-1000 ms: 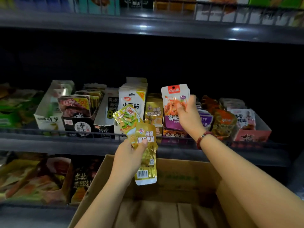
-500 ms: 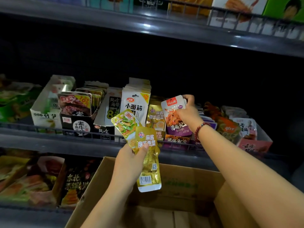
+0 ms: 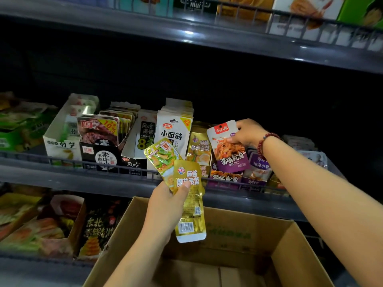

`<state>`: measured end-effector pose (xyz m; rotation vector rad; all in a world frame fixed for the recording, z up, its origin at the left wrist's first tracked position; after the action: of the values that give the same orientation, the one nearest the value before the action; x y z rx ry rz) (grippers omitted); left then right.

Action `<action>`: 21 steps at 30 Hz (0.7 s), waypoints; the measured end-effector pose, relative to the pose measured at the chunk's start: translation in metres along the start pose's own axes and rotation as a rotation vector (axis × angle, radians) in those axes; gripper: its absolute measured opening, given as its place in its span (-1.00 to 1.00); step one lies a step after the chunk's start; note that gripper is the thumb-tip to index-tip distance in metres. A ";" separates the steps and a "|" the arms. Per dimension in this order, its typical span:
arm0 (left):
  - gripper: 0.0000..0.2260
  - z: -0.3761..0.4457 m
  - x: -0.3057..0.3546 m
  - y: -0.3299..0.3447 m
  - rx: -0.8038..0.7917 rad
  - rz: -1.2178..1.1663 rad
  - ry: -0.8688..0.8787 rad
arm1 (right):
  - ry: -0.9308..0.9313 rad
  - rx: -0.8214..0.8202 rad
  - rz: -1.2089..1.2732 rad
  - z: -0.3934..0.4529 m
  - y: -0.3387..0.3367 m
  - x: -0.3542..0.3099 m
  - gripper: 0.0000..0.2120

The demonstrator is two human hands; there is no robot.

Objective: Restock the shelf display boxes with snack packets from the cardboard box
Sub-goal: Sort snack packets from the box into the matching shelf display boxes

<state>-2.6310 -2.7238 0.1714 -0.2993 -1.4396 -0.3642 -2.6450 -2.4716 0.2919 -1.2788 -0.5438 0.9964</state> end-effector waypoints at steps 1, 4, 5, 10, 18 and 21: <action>-0.90 0.000 0.000 0.000 0.001 -0.006 0.001 | 0.009 0.012 0.105 0.000 -0.001 0.004 -0.71; -0.90 -0.001 0.000 0.001 -0.004 -0.011 0.001 | 0.027 0.016 0.382 -0.002 0.000 0.013 -0.72; -0.90 -0.001 0.000 0.001 -0.005 -0.016 0.000 | 0.025 0.011 0.430 -0.003 0.002 0.016 -0.72; -0.92 -0.001 0.001 0.002 -0.007 -0.031 -0.001 | 0.037 0.051 0.518 -0.005 0.009 0.025 -0.74; -0.93 -0.002 0.000 0.003 -0.022 -0.003 0.001 | -0.021 0.008 0.206 -0.009 0.016 0.029 -0.65; -0.92 -0.002 0.000 0.004 -0.027 0.020 0.001 | -0.081 0.028 0.171 -0.007 0.019 0.025 -0.57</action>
<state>-2.6276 -2.7208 0.1710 -0.3356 -1.4311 -0.3678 -2.6326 -2.4542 0.2675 -1.2806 -0.4866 1.1979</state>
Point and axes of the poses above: each hand's wrist, its own z-axis towards the middle knuckle, its own y-axis out of the palm, x = y × z, the point moved 6 cm from there along z, towards the middle knuckle, and after that the axes turned 1 degree about -z, right-handed, at the moved point
